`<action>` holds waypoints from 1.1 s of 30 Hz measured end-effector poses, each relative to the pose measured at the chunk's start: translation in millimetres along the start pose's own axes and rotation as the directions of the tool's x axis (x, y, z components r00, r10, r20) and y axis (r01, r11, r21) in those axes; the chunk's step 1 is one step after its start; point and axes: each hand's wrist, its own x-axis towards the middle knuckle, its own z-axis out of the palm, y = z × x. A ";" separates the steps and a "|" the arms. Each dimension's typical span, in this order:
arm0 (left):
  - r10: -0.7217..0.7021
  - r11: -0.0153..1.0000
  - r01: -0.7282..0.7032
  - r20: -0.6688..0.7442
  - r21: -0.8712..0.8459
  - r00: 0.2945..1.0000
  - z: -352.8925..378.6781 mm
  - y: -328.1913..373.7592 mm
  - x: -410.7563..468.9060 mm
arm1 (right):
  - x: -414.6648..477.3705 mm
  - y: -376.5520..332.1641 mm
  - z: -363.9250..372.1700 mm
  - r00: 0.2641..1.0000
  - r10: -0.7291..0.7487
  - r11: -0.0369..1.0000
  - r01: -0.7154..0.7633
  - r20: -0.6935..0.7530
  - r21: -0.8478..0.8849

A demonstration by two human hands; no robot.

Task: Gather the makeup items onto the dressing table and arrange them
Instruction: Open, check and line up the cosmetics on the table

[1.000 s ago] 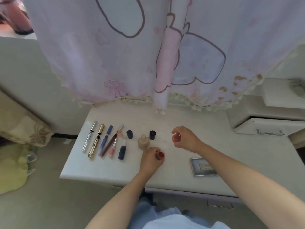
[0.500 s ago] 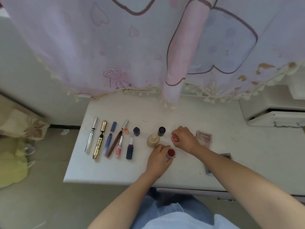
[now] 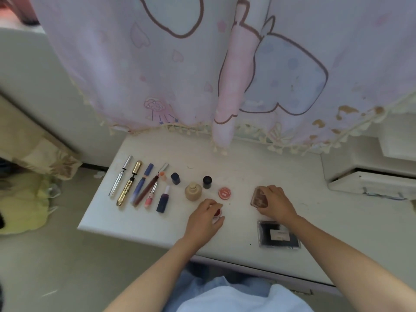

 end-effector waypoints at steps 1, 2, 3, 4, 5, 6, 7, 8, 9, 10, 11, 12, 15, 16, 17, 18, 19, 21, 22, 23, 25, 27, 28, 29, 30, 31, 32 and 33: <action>-0.015 1.000 0.015 -0.018 -0.013 1.000 0.7 8.4 0.7 | -2.1 0.6 -3.7 1.000 -0.009 0.999 0.009 -0.011 0.041; -0.029 0.999 0.028 -0.036 -0.026 0.999 1.4 16.8 2.1 | -3.9 0.8 -7.9 0.999 -0.023 0.995 0.025 -0.024 0.093; -0.040 0.999 0.038 -0.053 -0.039 0.998 1.7 25.0 3.8 | -6.2 0.6 -13.3 0.998 -0.044 0.988 0.049 -0.040 0.144; -0.046 0.998 0.042 -0.074 -0.052 0.996 1.7 33.4 5.9 | -9.2 0.5 -19.9 0.996 -0.071 0.978 0.082 -0.060 0.190; -0.046 0.997 0.039 -0.095 -0.069 0.994 1.9 41.9 8.0 | -14.2 -0.1 -28.4 0.992 -0.100 0.967 0.115 -0.074 0.228; -0.038 0.995 0.027 -0.114 -0.093 0.993 1.7 50.4 10.4 | -20.7 -0.4 -37.8 0.987 -0.136 0.953 0.155 -0.090 0.260; -0.025 0.992 0.010 -0.123 -0.125 0.992 1.5 59.6 12.8 | -29.2 -0.1 -49.1 0.980 -0.173 0.940 0.194 -0.100 0.280; -0.014 0.986 -0.006 -0.117 -0.165 0.993 1.1 69.3 15.4 | -38.6 0.8 -61.3 0.971 -0.214 0.926 0.237 -0.108 0.292; -0.003 0.976 -0.019 -0.100 -0.219 0.995 0.1 78.5 17.4 | -48.4 1.8 -72.7 0.961 -0.253 0.915 0.275 -0.111 0.294; 0.004 0.958 -0.026 -0.078 -0.285 0.997 -0.5 88.9 19.2 | -58.4 4.5 -83.0 0.951 -0.289 0.907 0.309 -0.109 0.287; 0.008 0.934 -0.029 -0.061 -0.357 0.998 -1.4 99.8 20.2 | -68.4 7.9 -92.2 0.941 -0.323 0.900 0.340 -0.106 0.274; 0.008 0.905 -0.027 -0.047 -0.426 0.999 -2.3 109.5 21.5 | -76.4 11.5 -99.7 0.931 -0.350 0.892 0.366 -0.108 0.264; 0.036 0.831 -0.031 -0.002 -0.555 0.999 -1.6 136.1 21.8 | -97.5 25.8 -116.0 0.912 -0.389 0.879 0.409 -0.129 0.246; 0.050 0.816 -0.037 0.006 -0.576 0.999 -0.9 143.0 20.3 | -103.8 30.2 -119.3 0.908 -0.396 0.877 0.418 -0.135 0.237; 0.060 0.807 -0.043 0.010 -0.589 0.998 0.1 149.1 18.1 | -109.6 34.4 -121.5 0.907 -0.398 0.877 0.420 -0.138 0.232; 0.067 0.803 -0.049 0.007 -0.594 0.998 1.0 154.5 16.3 | -114.7 38.5 -123.3 0.907 -0.395 0.877 0.420 -0.146 0.234; 0.074 0.800 -0.057 0.003 -0.597 0.997 1.9 159.3 14.8 | -119.3 41.9 -124.8 0.907 -0.391 0.877 0.418 -0.155 0.238; 0.089 0.793 -0.069 0.003 -0.605 0.996 2.3 168.4 13.7 | -126.8 47.1 -129.5 0.901 -0.395 0.870 0.429 -0.177 0.242; 0.098 0.794 -0.073 0.008 -0.603 0.995 1.6 173.0 13.7 | -130.3 48.9 -132.7 0.897 -0.401 0.865 0.438 -0.189 0.246; 0.105 0.800 -0.075 0.016 -0.596 0.994 0.6 176.8 13.7 | -133.6 50.1 -136.0 0.894 -0.403 0.860 0.443 -0.194 0.253; 0.116 0.811 -0.079 0.027 -0.579 0.993 -1.0 182.4 12.6 | -140.1 51.5 -141.1 0.888 -0.416 0.850 0.456 -0.193 0.265; 0.120 0.813 -0.082 0.028 -0.576 0.992 -1.9 185.6 9.9 | -145.1 53.3 -143.0 0.879 -0.437 0.841 0.474 -0.188 0.261; 0.121 0.812 -0.083 0.028 -0.578 0.992 -2.5 187.0 8.4 | -146.8 54.1 -143.2 0.874 -0.447 0.836 0.484 -0.190 0.259; 0.121 0.808 -0.081 0.030 -0.583 0.992 -3.0 188.0 7.0 | -147.7 55.1 -143.0 0.869 -0.455 0.831 0.493 -0.193 0.258; 0.122 0.802 -0.079 0.032 -0.592 0.992 -3.7 189.1 5.9 | -148.3 55.9 -143.1 0.865 -0.462 0.827 0.500 -0.197 0.256; 0.123 0.795 -0.078 0.034 -0.601 0.992 -4.2 190.0 5.0 | -148.5 56.9 -143.0 0.860 -0.469 0.822 0.509 -0.202 0.255; 0.124 0.791 -0.076 0.037 -0.607 0.992 -4.4 190.7 4.2 | -149.0 57.6 -143.0 0.855 -0.476 0.817 0.517 -0.207 0.254; 0.125 0.788 -0.074 0.040 -0.612 0.991 -4.4 191.2 3.5 | -149.1 58.3 -142.6 0.851 -0.481 0.813 0.523 -0.211 0.257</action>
